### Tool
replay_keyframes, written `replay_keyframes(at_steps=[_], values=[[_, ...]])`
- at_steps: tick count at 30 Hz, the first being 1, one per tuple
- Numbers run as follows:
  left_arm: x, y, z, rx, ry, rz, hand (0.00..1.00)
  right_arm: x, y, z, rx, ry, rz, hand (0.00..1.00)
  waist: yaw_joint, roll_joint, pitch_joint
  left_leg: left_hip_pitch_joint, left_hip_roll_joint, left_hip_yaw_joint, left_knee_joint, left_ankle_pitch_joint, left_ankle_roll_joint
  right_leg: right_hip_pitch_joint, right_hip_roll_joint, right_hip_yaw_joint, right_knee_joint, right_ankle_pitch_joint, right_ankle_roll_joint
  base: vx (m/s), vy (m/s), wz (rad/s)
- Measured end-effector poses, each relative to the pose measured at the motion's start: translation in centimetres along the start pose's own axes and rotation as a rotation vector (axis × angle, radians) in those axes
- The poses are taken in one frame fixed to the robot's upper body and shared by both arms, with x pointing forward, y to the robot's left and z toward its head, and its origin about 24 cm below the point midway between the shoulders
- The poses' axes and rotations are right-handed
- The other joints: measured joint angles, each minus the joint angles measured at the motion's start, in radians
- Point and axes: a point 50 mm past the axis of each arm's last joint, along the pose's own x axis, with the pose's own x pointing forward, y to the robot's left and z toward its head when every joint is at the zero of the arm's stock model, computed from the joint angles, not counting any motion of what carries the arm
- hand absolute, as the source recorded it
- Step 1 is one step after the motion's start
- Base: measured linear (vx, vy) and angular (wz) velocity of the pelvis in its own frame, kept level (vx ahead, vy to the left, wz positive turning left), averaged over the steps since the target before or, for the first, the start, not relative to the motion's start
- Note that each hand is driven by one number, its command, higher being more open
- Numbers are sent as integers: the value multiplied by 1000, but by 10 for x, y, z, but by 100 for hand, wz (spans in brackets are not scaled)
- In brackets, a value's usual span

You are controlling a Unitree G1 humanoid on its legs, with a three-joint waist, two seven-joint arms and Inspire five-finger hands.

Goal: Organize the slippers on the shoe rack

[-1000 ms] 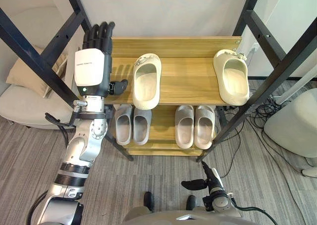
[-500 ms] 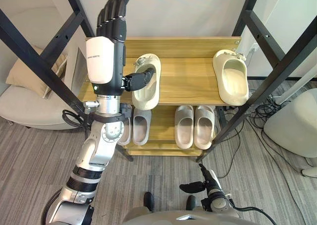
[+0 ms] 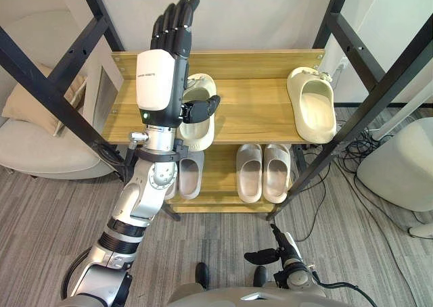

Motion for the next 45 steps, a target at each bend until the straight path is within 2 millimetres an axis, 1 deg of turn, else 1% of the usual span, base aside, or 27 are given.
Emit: replay_keyframes(at_steps=[7,16,24,32,37,40,41,45], values=[[-1,-3,-5,21,18,-24,100,-1,1,-3,2,8,1,100,-5,-5,-9,2,1,3,0,-1,-1,-1,0,2,0,0,0,0,0,0],[2,8,-17,55,66,23,100,-2,1,-4,3,10,3,100,-6,-6,-12,1,1,5,0,-2,-3,-2,1,4,0,0,0,0,0,0],[2,9,-17,57,69,26,100,-2,1,-4,2,10,9,100,-6,-6,-12,-2,1,5,0,-3,-4,-5,1,4,0,0,0,0,0,0],[0,5,-22,66,89,6,100,-1,0,-4,3,10,8,100,-7,-6,-12,-7,2,17,0,-6,-8,-18,3,16,0,-1,-1,0,0,-4],[-6,-3,-36,93,150,-55,100,-1,-1,-4,8,11,4,100,-9,-6,-12,-8,3,21,0,-7,-8,-20,6,16,0,0,-1,0,0,0],[-8,-4,-41,108,173,-70,100,-1,-2,-4,23,14,-5,100,-9,-6,-12,-8,3,25,0,-7,-8,-23,6,21,-2,0,-1,-8,3,-3],[-8,-4,-43,113,177,-70,0,-1,-3,-4,23,14,-7,100,-9,-6,-12,-8,3,28,0,-8,-8,-24,6,25,-3,1,-1,-29,10,-12],[-8,0,-49,128,199,-61,0,0,-4,-3,29,14,-14,100,-7,-5,-11,-10,5,49,-1,-9,-7,-37,7,43,-4,7,-1,-25,8,-15]])
